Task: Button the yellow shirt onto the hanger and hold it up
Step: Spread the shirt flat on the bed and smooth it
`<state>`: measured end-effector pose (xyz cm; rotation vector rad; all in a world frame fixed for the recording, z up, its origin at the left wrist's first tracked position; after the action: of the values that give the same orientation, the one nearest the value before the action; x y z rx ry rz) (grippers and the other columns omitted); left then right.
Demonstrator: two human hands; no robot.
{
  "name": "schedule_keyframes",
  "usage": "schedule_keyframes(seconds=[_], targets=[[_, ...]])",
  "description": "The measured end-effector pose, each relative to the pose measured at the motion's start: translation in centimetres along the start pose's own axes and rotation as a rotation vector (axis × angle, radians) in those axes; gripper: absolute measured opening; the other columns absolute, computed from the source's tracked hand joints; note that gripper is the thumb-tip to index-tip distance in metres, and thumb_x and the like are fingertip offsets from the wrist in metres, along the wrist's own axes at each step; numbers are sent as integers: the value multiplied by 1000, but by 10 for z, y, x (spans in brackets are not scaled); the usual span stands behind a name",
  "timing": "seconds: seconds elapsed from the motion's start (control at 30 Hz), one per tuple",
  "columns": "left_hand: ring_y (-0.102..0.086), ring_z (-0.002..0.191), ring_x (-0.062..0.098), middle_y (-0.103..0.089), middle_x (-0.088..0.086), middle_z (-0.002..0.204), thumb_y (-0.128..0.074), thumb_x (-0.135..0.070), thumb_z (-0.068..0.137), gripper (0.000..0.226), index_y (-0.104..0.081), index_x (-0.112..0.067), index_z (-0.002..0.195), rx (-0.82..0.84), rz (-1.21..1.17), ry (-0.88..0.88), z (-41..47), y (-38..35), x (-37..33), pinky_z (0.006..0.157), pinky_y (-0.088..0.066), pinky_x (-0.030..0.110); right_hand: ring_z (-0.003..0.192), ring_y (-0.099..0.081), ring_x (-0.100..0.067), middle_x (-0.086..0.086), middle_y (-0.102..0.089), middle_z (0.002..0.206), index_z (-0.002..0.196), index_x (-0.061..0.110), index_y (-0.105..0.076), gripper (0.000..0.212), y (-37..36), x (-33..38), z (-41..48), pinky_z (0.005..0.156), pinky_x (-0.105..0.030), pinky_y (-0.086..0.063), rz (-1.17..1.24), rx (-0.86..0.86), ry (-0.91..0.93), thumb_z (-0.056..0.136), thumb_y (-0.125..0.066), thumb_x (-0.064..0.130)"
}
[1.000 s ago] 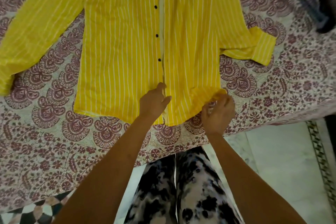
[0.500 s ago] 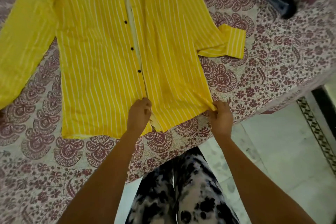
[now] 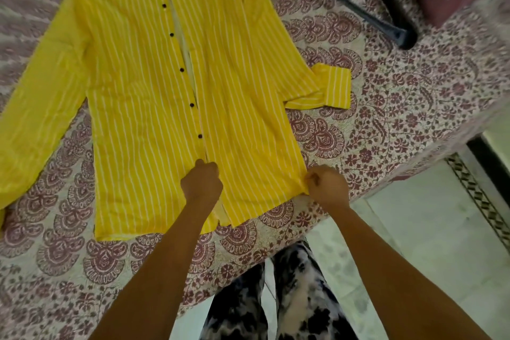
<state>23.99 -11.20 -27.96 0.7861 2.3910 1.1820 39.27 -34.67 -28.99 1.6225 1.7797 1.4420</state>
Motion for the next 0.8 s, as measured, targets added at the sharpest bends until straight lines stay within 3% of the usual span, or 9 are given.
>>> schedule_keyframes(seconds=[0.1, 0.23, 0.33, 0.43, 0.5, 0.57, 0.63, 0.73, 0.8], targets=[[-59, 86, 35, -54, 13, 108, -43, -10, 92, 21, -63, -13, 99, -81, -61, -45, 16, 25, -27, 61, -38, 32, 54, -47, -22, -7, -55, 65, 71, 13, -55, 17, 27, 6, 36, 47, -22, -25, 88, -69, -68, 86, -50, 8], [-61, 93, 32, -56, 11, 107, -44, -14, 92, 22, -63, -17, 103, -156, -180, -126, 45, 44, -72, 63, -40, 31, 73, -59, -31, -16, -64, 94, 93, 7, -64, 16, 65, 14, 93, 56, -25, -32, 101, -184, -49, 90, -49, 11], [-54, 110, 32, -50, 12, 126, -50, -15, 89, 36, -53, -19, 125, -178, -277, -173, 76, 50, -106, 75, -47, 39, 77, -57, -34, -17, -58, 119, 126, 9, -50, 37, 88, 14, 142, 53, -26, -32, 158, -194, -63, 90, -47, 7], [-33, 132, 36, -26, 12, 150, -56, -25, 88, 59, -31, -25, 142, -101, -175, -98, 107, 41, -129, 92, -43, 51, 95, -59, -38, -9, -28, 152, 145, 14, -21, 66, 97, 11, 193, 60, -35, -42, 127, -67, 7, 86, -46, -2], [-20, 139, 37, -14, 12, 155, -58, -31, 87, 68, -23, -29, 145, -38, -157, -12, 120, 33, -129, 99, -37, 57, 101, -58, -38, -6, -7, 158, 148, 17, -8, 79, 95, 13, 214, 59, -34, -41, 69, 75, 93, 84, -48, -4], [-15, 140, 38, -8, 11, 157, -61, -33, 86, 73, -20, -31, 146, -16, -153, 25, 127, 24, -128, 99, -35, 60, 105, -56, -39, -10, -7, 157, 148, 17, -8, 80, 92, 15, 226, 60, -35, -41, 27, 179, 155, 83, -49, -4], [-14, 139, 40, -5, 11, 158, -62, -33, 84, 75, -19, -31, 146, -35, -138, 31, 129, 18, -128, 99, -35, 61, 107, -54, -42, -19, -24, 148, 144, 12, -27, 67, 91, 10, 234, 67, -41, -48, 1, 204, 175, 83, -52, 0], [-16, 138, 43, -6, 14, 158, -63, -33, 83, 76, -21, -28, 146, -70, -118, 19, 130, 15, -127, 100, -35, 62, 95, -57, -38, -27, -53, 117, 111, 0, -59, 30, 103, -6, 240, 68, -35, -41, 127, 97, 90, 87, -54, 17], [-17, 137, 44, -8, 15, 157, -65, -32, 83, 76, -22, -27, 146, -69, -133, 22, 130, 15, -125, 100, -33, 61, 80, -58, -33, -28, -61, 96, 91, -3, -64, 38, 117, -27, 236, 61, -29, -32, 272, -33, 4, 82, -45, 28]])
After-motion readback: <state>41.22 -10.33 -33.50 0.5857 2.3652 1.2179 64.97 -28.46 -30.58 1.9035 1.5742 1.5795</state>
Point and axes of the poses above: each hand's wrist, its own z-axis towards the middle knuckle, its own y-axis out of the back of the hand, x = y × z, the point moved 5 cm from there along z, towards the middle knuckle
